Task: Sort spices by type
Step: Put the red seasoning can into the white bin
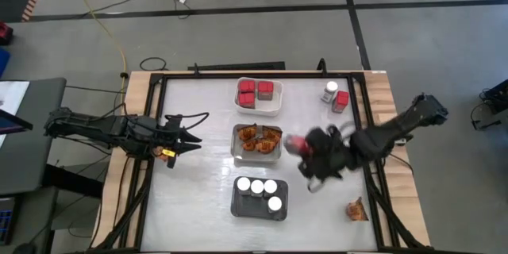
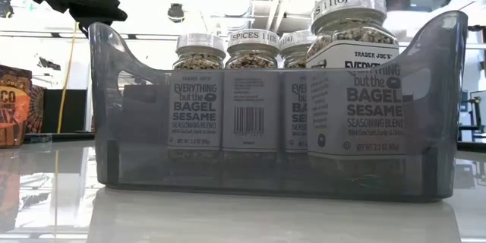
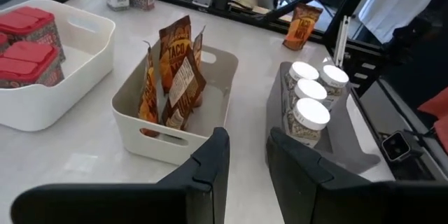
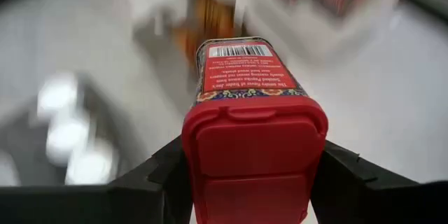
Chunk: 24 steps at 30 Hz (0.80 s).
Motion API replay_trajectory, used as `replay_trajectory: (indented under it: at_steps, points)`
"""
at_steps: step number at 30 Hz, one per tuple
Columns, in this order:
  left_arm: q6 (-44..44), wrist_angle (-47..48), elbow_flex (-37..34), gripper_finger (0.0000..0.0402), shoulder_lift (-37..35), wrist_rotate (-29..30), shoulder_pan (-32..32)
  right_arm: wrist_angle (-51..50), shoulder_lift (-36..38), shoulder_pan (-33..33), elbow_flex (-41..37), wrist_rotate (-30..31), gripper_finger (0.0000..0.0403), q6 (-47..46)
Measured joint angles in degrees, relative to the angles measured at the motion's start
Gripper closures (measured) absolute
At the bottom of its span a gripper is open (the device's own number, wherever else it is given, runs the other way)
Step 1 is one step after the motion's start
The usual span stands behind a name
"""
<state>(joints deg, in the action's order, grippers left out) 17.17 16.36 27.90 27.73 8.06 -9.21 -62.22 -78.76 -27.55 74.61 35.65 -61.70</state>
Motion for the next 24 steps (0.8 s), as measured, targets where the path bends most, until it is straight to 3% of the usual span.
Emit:
replay_trajectory:
  at_steps: [5, 11, 19, 24]
  points:
    - [-2.4, -0.3, 0.0, 0.0313, 0.0, 1.0, 0.2, 15.7, 1.8, 12.4, 0.0, 1.4, 0.0167, 21.6]
    - [-1.1, -1.3, 0.0, 0.0313, 0.0, 5.8, 2.4, 32.3, 0.4, 28.1, 0.5, -12.0, 0.0167, 49.1]
    - [0.6, -1.4, 0.0, 0.0313, 0.0, 6.6, 5.2, 28.5, -10.6, 42.5, 8.2, -26.3, 0.0167, 67.1]
    - [1.9, -1.4, 0.0, 0.0313, 0.0, 6.6, 5.6, 18.3, -19.1, 45.3, 14.8, -27.9, 0.0167, 74.1]
